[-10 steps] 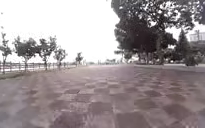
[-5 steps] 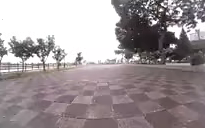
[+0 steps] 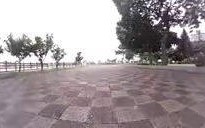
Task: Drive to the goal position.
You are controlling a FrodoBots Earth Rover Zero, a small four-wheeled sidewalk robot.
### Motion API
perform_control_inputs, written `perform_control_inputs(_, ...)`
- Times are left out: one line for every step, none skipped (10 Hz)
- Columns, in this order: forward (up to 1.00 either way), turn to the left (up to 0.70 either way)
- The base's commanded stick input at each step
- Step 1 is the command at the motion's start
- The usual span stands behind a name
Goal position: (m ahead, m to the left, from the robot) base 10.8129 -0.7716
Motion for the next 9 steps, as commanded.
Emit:
perform_control_inputs(1.0,0.0)
perform_control_inputs(1.0,0.0)
perform_control_inputs(1.0,0.0)
perform_control_inputs(1.0,0.0)
perform_control_inputs(1.0,0.0)
perform_control_inputs(1.0,0.0)
perform_control_inputs(1.0,0.0)
perform_control_inputs(1.0,-0.16)
perform_control_inputs(1.0,-0.21)
